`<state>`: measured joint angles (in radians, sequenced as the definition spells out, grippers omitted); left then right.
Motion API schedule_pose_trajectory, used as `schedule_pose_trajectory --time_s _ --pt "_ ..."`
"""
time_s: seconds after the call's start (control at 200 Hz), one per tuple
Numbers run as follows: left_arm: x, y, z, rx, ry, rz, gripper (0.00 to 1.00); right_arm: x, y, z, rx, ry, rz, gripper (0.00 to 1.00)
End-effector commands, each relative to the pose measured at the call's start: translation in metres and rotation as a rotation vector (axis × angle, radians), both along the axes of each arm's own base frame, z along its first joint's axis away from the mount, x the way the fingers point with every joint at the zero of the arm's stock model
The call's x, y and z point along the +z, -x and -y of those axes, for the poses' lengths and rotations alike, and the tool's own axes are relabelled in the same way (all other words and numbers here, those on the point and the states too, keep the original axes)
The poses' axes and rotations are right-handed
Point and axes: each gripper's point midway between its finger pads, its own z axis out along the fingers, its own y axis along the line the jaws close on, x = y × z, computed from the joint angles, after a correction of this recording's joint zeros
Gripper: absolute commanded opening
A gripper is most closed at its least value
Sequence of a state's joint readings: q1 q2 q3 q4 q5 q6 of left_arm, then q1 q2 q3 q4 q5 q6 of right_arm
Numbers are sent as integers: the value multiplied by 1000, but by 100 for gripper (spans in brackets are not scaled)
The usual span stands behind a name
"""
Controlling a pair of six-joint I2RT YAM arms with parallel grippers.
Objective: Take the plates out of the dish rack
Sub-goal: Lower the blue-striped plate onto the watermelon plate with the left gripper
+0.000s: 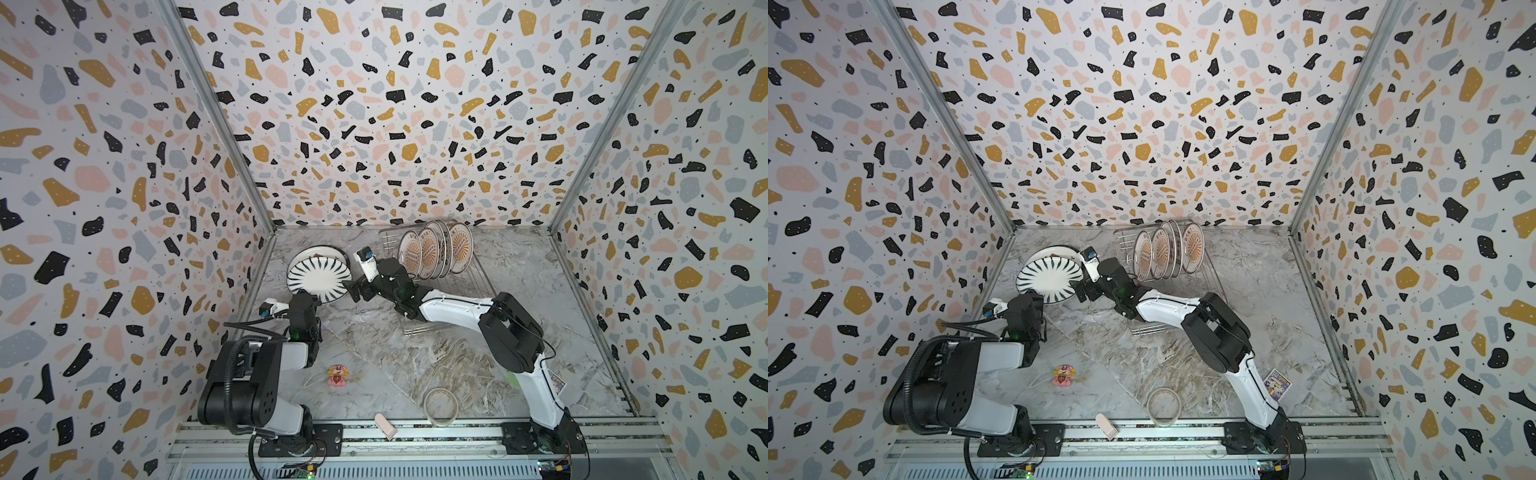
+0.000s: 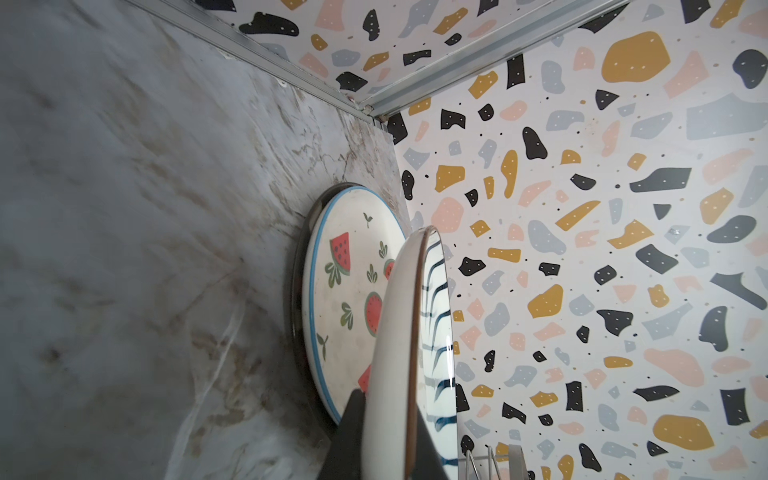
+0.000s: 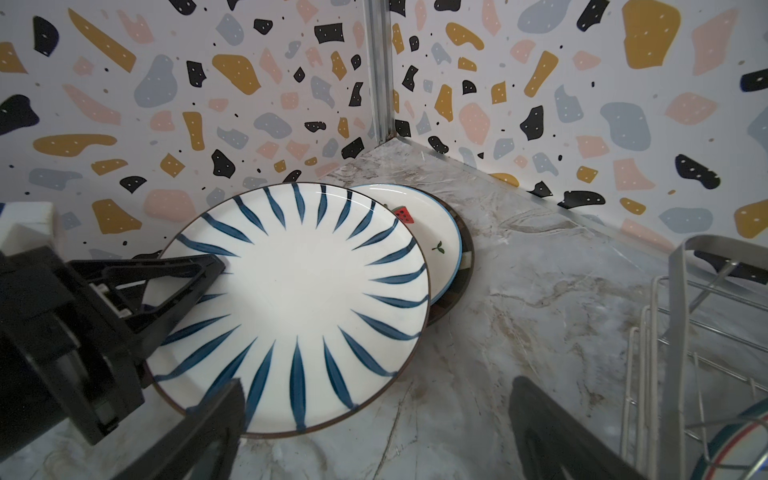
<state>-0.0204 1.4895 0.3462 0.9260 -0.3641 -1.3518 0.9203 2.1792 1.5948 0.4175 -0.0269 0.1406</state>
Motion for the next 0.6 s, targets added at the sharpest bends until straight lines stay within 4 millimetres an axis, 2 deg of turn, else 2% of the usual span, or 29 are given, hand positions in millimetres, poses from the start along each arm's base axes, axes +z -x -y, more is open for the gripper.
schedule_pose_trajectory --time_s 0.0,0.295,0.596 --pt "54 -20 -9 60 17 207 0 13 -4 -7 26 -12 16 100" --pt "42 -38 -15 95 1 168 0 5 -12 -9 36 -9 5 100" --pt "34 -44 -21 132 -1 149 0 -4 -16 -4 20 6 -14 100"
